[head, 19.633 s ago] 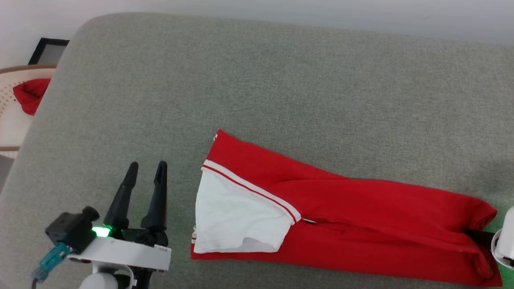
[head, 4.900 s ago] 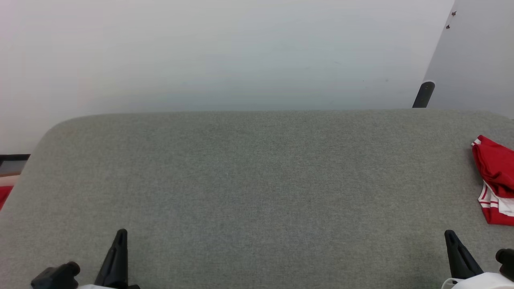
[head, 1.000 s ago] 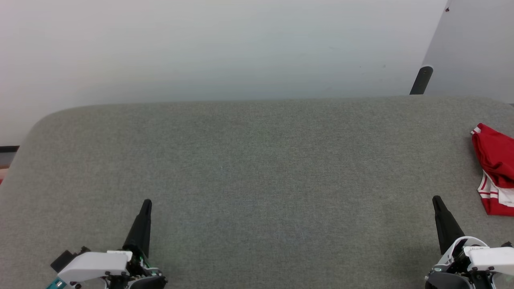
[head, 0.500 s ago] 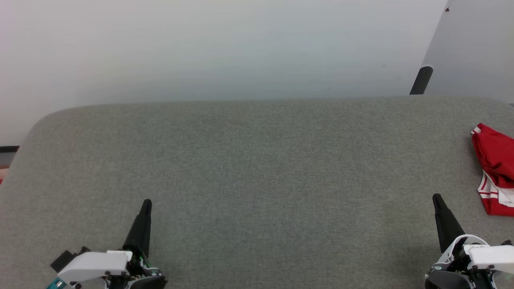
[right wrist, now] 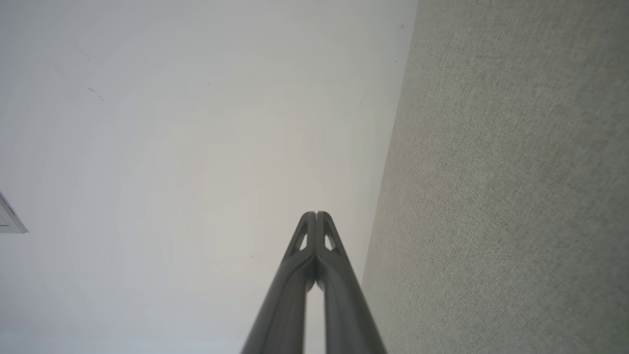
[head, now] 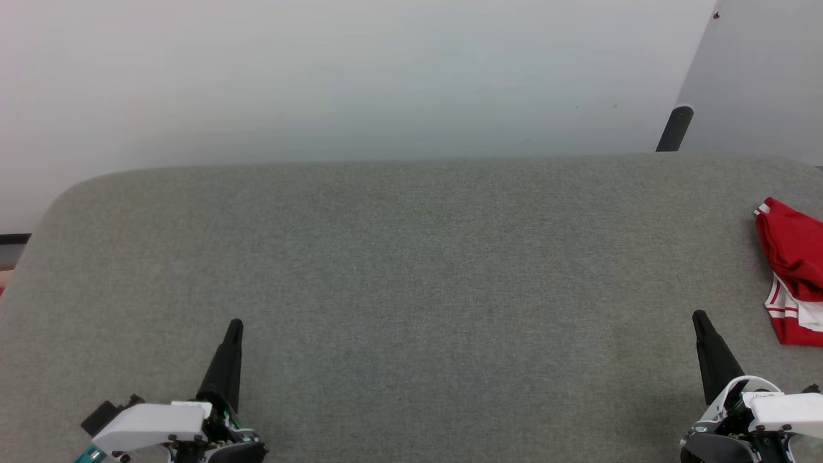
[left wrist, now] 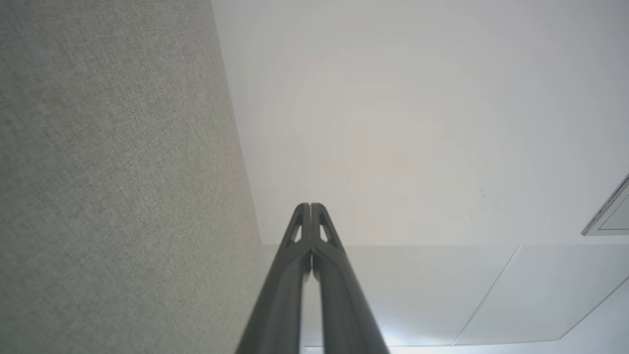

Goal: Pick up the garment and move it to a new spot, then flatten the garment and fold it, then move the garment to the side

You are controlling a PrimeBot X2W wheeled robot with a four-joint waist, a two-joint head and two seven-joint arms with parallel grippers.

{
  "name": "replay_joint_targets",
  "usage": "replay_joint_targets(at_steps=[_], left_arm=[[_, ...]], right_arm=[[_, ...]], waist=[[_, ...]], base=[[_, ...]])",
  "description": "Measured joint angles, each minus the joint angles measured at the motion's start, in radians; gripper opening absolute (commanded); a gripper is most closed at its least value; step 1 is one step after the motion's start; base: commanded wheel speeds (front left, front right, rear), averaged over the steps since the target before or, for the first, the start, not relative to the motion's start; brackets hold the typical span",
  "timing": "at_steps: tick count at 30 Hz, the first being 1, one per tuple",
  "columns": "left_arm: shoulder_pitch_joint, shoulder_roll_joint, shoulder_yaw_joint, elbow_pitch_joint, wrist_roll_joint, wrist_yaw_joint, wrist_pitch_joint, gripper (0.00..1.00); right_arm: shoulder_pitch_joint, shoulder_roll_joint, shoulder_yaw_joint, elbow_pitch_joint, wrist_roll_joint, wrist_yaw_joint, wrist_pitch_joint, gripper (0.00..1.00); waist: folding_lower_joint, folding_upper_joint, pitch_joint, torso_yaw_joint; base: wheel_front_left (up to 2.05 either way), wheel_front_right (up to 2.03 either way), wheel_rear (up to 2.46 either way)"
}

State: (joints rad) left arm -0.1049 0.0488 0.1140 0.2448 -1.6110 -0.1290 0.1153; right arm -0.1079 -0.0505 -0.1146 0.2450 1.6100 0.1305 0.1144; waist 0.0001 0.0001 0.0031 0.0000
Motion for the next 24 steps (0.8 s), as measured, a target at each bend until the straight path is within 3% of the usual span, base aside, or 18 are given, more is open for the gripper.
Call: replay_joint_targets(at_steps=[24], left_arm=[[0.0, 0.0, 0.0, 0.0, 0.0, 0.0, 0.0, 0.0]], right_arm=[[0.0, 0.0, 0.0, 0.0, 0.0, 0.0, 0.0, 0.0]], waist=[[0.0, 0.0, 0.0, 0.0]], base=[[0.0, 0.0, 0.0]])
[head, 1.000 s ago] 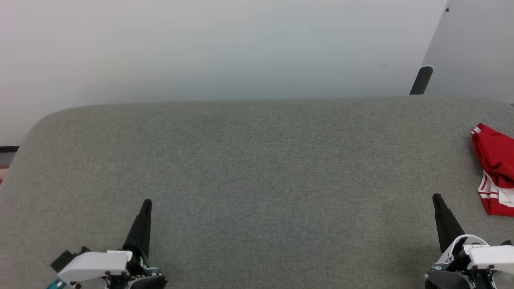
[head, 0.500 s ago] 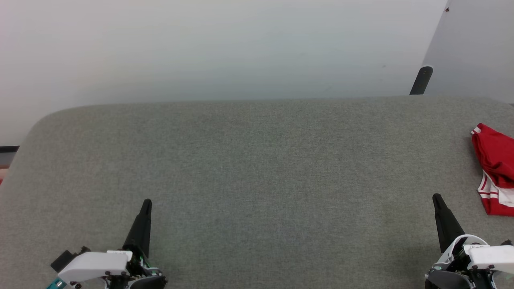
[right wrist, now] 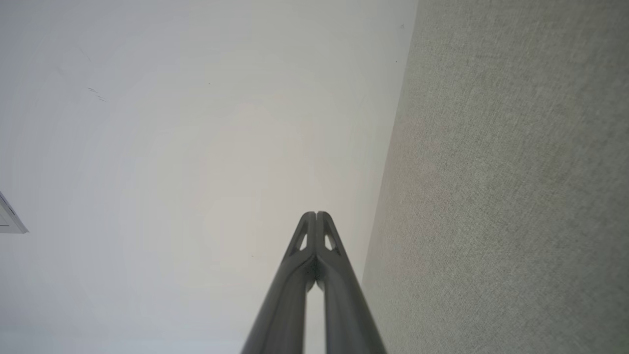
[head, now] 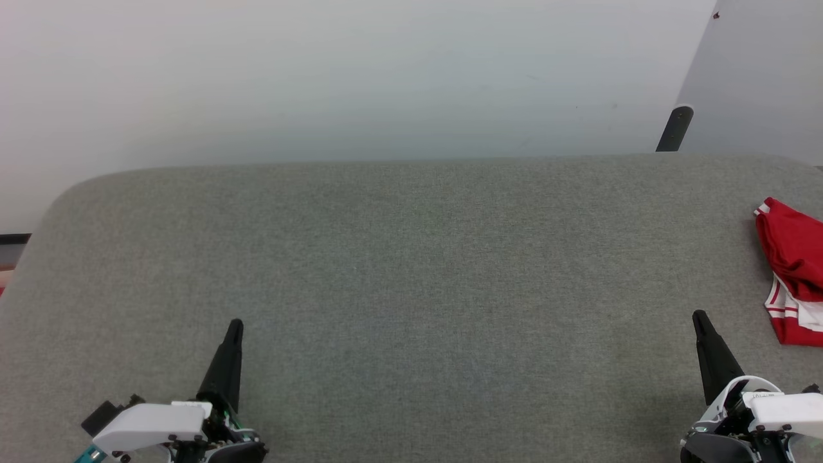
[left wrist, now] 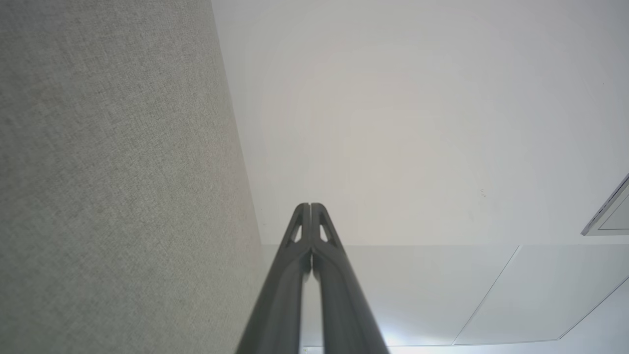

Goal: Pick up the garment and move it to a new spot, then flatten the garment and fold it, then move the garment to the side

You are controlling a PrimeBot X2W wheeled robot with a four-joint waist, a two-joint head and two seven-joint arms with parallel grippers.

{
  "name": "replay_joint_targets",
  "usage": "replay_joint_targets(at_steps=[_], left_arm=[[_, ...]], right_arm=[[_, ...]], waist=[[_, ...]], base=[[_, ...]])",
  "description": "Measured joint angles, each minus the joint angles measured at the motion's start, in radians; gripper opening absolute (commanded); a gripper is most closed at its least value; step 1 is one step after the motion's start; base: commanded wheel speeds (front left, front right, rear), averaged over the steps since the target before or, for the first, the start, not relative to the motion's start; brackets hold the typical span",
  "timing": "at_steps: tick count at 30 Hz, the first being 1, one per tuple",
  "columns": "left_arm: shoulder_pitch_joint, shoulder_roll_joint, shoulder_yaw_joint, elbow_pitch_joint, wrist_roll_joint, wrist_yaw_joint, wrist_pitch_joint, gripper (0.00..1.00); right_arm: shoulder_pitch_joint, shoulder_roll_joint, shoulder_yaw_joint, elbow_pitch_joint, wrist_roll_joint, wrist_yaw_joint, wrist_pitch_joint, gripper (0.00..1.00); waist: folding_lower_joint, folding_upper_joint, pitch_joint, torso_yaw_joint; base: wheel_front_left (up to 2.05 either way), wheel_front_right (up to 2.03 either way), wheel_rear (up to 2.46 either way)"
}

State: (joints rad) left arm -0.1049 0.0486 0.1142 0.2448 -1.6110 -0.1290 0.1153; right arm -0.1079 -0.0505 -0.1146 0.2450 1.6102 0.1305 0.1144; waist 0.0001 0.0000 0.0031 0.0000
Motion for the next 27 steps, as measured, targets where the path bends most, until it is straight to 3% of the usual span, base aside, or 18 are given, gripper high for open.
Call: replay_joint_targets(at_steps=[27], left_arm=[[0.0, 0.0, 0.0, 0.0, 0.0, 0.0, 0.0, 0.0]], right_arm=[[0.0, 0.0, 0.0, 0.0, 0.0, 0.0, 0.0, 0.0]], waist=[[0.0, 0.0, 0.0, 0.0]], base=[[0.0, 0.0, 0.0]])
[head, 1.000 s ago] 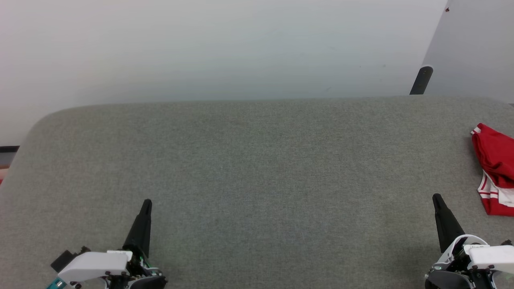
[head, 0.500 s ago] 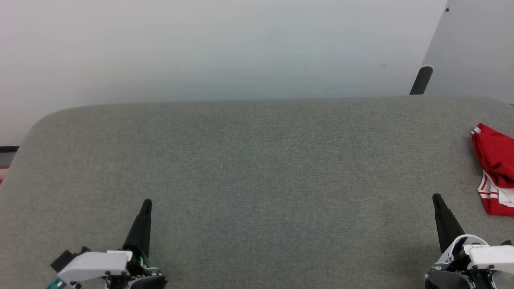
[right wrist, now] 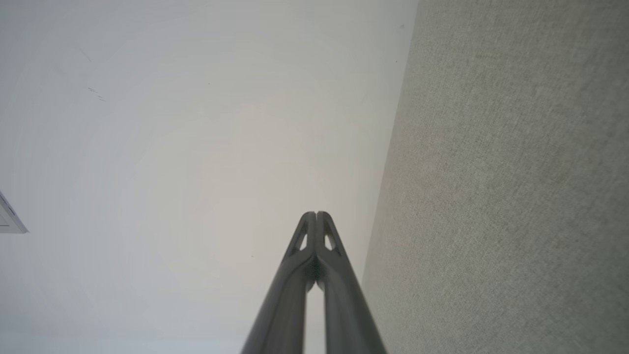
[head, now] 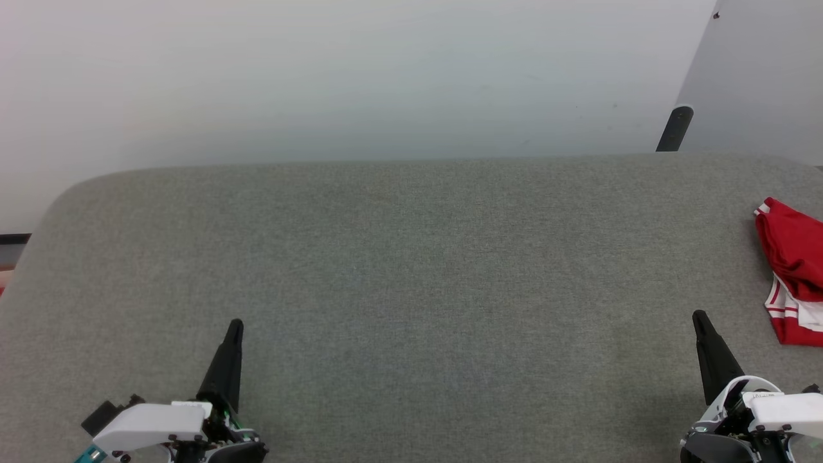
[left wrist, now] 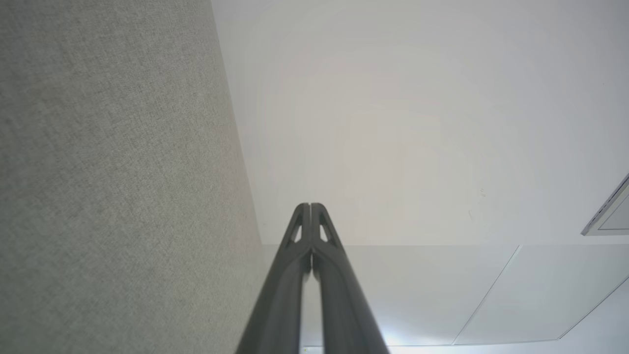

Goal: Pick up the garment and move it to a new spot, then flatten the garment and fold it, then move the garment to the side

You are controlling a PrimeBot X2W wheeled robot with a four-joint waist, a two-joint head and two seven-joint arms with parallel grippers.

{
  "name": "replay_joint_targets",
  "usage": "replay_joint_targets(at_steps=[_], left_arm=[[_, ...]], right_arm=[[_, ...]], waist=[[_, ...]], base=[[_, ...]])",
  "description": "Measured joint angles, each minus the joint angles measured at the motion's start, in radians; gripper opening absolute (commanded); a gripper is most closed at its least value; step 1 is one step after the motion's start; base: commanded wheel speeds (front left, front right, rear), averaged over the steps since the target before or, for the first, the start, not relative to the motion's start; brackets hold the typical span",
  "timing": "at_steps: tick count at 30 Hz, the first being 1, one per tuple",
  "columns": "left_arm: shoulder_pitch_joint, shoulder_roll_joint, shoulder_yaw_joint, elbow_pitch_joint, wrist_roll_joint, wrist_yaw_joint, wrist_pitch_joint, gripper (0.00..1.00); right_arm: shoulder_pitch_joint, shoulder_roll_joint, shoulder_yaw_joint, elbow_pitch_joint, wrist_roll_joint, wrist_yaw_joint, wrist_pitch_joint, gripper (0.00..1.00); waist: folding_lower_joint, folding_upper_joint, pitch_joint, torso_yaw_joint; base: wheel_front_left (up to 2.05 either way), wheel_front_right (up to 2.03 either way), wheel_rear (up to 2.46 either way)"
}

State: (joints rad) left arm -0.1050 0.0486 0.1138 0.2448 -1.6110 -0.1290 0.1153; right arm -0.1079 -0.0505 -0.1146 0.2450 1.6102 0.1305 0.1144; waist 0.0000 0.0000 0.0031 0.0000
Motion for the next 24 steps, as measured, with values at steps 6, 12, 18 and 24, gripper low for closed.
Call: replay_joint_targets(at_steps=[6, 12, 18, 24], left_arm=[[0.0, 0.0, 0.0, 0.0, 0.0, 0.0, 0.0, 0.0], [0.0, 0.0, 0.0, 0.0, 0.0, 0.0, 0.0, 0.0], [0.0, 0.0, 0.0, 0.0, 0.0, 0.0, 0.0, 0.0], [0.0, 0.0, 0.0, 0.0, 0.0, 0.0, 0.0, 0.0]], right_arm=[[0.0, 0.0, 0.0, 0.0, 0.0, 0.0, 0.0, 0.0], [0.0, 0.0, 0.0, 0.0, 0.0, 0.0, 0.0, 0.0], [0.0, 0.0, 0.0, 0.0, 0.0, 0.0, 0.0, 0.0], [0.0, 0.0, 0.0, 0.0, 0.0, 0.0, 0.0, 0.0]], waist=[[0.0, 0.0, 0.0, 0.0], [-0.0001, 0.0, 0.0, 0.0], [0.0, 0.0001, 0.0, 0.0], [0.0, 0.0, 0.0, 0.0]], base=[[0.0, 0.0, 0.0], [0.0, 0.0, 0.0], [0.0, 0.0, 0.0], [0.0, 0.0, 0.0]])
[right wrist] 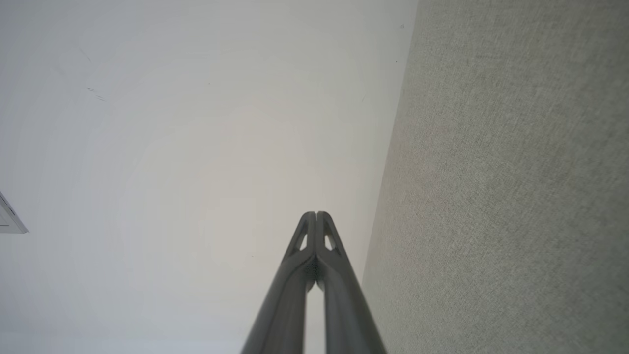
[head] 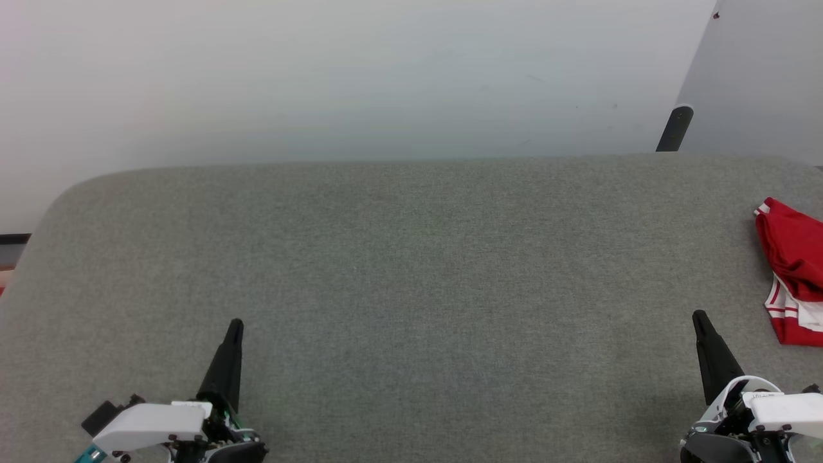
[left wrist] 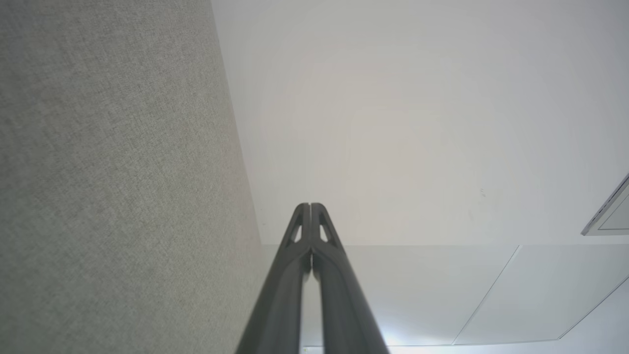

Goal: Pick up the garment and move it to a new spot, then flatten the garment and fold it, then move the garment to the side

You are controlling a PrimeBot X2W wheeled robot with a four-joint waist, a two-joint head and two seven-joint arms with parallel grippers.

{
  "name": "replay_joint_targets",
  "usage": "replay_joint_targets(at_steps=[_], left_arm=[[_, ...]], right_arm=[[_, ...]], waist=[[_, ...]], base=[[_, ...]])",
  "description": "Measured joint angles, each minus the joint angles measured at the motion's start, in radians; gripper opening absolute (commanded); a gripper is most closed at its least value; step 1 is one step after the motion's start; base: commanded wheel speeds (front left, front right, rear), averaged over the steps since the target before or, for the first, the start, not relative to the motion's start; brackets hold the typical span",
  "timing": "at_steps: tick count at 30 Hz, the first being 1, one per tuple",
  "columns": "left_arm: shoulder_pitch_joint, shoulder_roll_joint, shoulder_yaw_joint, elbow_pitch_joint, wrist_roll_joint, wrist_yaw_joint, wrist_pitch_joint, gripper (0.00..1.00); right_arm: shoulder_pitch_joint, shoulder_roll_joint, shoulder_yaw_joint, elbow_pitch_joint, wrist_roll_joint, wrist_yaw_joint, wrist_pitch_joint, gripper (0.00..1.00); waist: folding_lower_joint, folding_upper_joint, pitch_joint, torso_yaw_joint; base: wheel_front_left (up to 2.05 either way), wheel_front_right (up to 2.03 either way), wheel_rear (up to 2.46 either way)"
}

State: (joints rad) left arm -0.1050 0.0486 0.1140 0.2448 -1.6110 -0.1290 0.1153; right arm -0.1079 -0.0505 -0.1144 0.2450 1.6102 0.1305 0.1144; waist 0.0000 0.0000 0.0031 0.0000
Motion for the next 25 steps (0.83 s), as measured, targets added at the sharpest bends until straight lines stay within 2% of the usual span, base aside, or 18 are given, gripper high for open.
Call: replay_joint_targets(at_steps=[25], left_arm=[[0.0, 0.0, 0.0, 0.0, 0.0, 0.0, 0.0, 0.0]], right_arm=[[0.0, 0.0, 0.0, 0.0, 0.0, 0.0, 0.0, 0.0]], waist=[[0.0, 0.0, 0.0, 0.0]], base=[[0.0, 0.0, 0.0]])
